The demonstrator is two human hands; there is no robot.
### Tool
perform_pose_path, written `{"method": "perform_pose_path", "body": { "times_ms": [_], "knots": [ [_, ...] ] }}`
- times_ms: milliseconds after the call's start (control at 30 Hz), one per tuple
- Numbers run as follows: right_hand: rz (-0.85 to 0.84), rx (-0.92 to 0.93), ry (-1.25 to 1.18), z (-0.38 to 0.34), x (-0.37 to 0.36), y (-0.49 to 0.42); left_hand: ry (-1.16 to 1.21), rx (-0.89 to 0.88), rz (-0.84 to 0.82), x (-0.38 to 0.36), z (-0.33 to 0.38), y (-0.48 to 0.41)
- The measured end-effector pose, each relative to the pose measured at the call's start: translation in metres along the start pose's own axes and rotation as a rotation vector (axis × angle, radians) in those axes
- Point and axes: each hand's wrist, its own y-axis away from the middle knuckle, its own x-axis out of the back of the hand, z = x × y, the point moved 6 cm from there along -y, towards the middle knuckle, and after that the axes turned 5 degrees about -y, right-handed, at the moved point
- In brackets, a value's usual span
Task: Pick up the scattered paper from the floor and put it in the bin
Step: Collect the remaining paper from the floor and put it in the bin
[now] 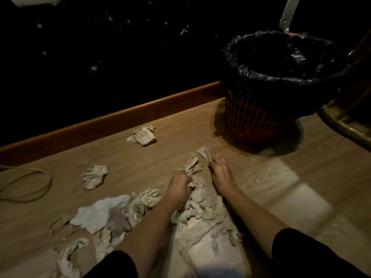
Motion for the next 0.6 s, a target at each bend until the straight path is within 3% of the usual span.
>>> {"method": "perform_pose_path", "body": {
  "times_ms": [133,267,367,467,533,600],
  "knots": [
    [0.019,-0.161,-0.138,-0.002,0.027,0.017,0.145,0.103,0.152,0.024,-0.011,0.022],
    [0.096,-0.249,-0.227,-0.026,0.058,0.068,0.064,0.047,0.253,0.045,-0.034,0.052],
    [-0.07,-0.394,-0.082,-0.04,0.041,0.116,-0.021,-0.05,0.15,0.029,-0.055,0.076],
    [-0.235,-0.423,0.056,-0.053,0.016,0.154,-0.041,-0.074,-0.12,-0.001,-0.058,0.099],
    [-0.214,-0.362,0.075,-0.066,0.006,0.17,-0.094,-0.063,-0.209,-0.018,-0.05,0.11],
    [-0.136,-0.287,0.034,-0.08,0.002,0.181,-0.152,-0.052,-0.174,-0.028,-0.039,0.12]
  ]
}}
